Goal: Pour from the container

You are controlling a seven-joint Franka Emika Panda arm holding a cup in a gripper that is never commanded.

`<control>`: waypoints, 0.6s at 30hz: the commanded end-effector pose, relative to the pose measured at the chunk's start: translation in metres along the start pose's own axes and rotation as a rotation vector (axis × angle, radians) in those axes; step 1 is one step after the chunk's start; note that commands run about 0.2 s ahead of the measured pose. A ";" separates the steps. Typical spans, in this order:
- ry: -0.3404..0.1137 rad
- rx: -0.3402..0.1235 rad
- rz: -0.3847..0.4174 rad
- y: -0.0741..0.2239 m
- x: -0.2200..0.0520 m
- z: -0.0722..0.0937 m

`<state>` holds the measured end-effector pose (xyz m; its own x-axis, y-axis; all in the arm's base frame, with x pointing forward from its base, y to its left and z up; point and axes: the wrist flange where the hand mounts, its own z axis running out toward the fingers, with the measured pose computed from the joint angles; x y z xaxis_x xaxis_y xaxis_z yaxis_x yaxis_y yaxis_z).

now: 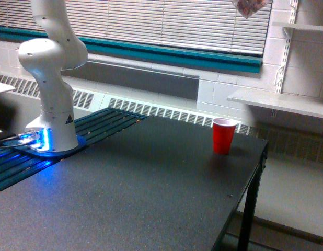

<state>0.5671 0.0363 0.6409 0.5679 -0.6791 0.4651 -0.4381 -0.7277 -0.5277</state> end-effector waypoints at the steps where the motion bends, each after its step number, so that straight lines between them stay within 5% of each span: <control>1: -0.040 -0.059 -0.008 0.011 0.003 0.001; 9: -0.141 -0.162 -0.046 0.018 -0.023 0.019; 18: -0.112 -0.172 -0.117 0.009 -0.040 0.033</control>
<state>0.5624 0.0378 0.6010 0.6740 -0.6111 0.4150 -0.4995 -0.7910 -0.3535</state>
